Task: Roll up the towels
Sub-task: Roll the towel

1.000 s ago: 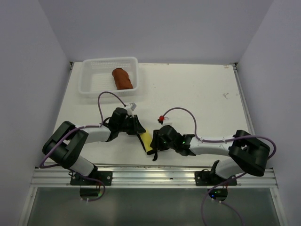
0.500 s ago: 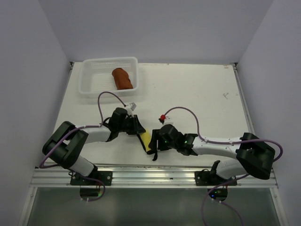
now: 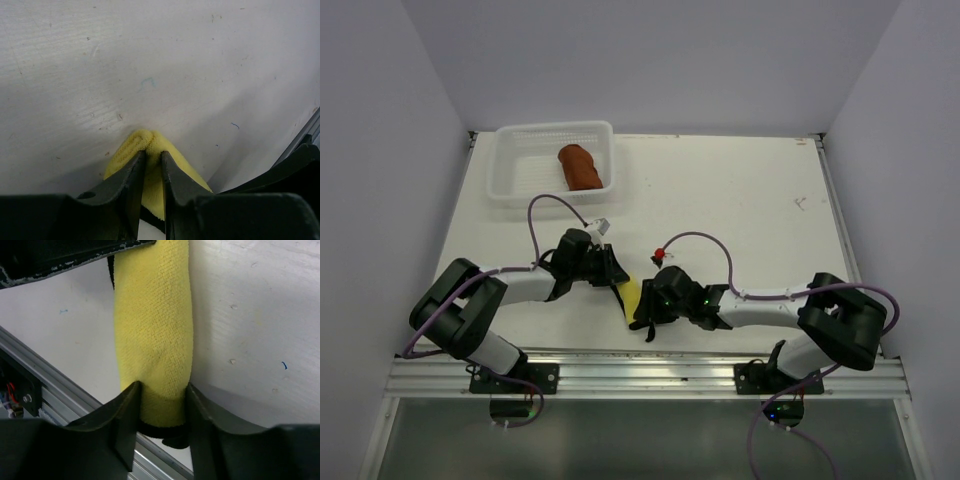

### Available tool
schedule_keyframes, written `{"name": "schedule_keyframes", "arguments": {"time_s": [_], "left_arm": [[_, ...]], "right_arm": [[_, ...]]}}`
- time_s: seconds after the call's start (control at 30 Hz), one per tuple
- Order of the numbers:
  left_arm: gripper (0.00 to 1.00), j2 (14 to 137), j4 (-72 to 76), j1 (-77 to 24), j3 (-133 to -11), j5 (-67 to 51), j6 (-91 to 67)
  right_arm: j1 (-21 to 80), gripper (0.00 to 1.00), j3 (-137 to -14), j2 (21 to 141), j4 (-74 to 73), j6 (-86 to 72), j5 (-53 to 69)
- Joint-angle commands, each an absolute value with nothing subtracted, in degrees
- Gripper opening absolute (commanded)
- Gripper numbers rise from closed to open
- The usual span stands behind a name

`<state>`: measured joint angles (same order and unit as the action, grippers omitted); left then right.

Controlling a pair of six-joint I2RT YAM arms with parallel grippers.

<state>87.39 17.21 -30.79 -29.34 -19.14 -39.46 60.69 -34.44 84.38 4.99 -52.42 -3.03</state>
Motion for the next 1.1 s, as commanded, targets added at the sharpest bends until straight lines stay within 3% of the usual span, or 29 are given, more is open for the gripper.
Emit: {"name": "schedule_keyframes", "arguments": {"time_s": [0.0,0.23,0.3,0.33,0.53,0.87,1.07], "left_arm": [[0.25,89.5,5.9,-30.7,-26.7,-12.5,-36.5],[0.27,88.8,2.5,-30.4,-31.0,-11.5,-35.9],[0.33,87.9,0.2,-30.1,-32.8,-11.5,-35.8],[0.46,87.5,-1.8,-29.9,-34.7,-11.3,-35.8],[0.70,83.1,-9.7,-28.8,-40.8,-8.6,-35.0],[0.79,75.8,-24.4,-28.6,-46.0,-2.5,-34.3],[0.94,72.7,-27.7,-28.6,-47.2,-2.5,-37.3]], "right_arm": [[60.9,0.38,-33.4,84.3,5.6,-52.3,1.9],[61.9,0.07,-32.5,82.4,5.0,-49.5,-0.1],[62.9,0.02,-33.1,82.3,4.5,-47.6,-3.4],[64.3,0.00,-33.5,82.3,4.3,-46.9,-5.1],[70.7,0.00,-37.2,85.0,3.6,-43.5,-20.4],[74.1,0.00,-45.0,89.3,-2.4,-44.9,-34.4],[75.2,0.00,-50.4,92.3,-6.5,-43.4,-37.6]]}}
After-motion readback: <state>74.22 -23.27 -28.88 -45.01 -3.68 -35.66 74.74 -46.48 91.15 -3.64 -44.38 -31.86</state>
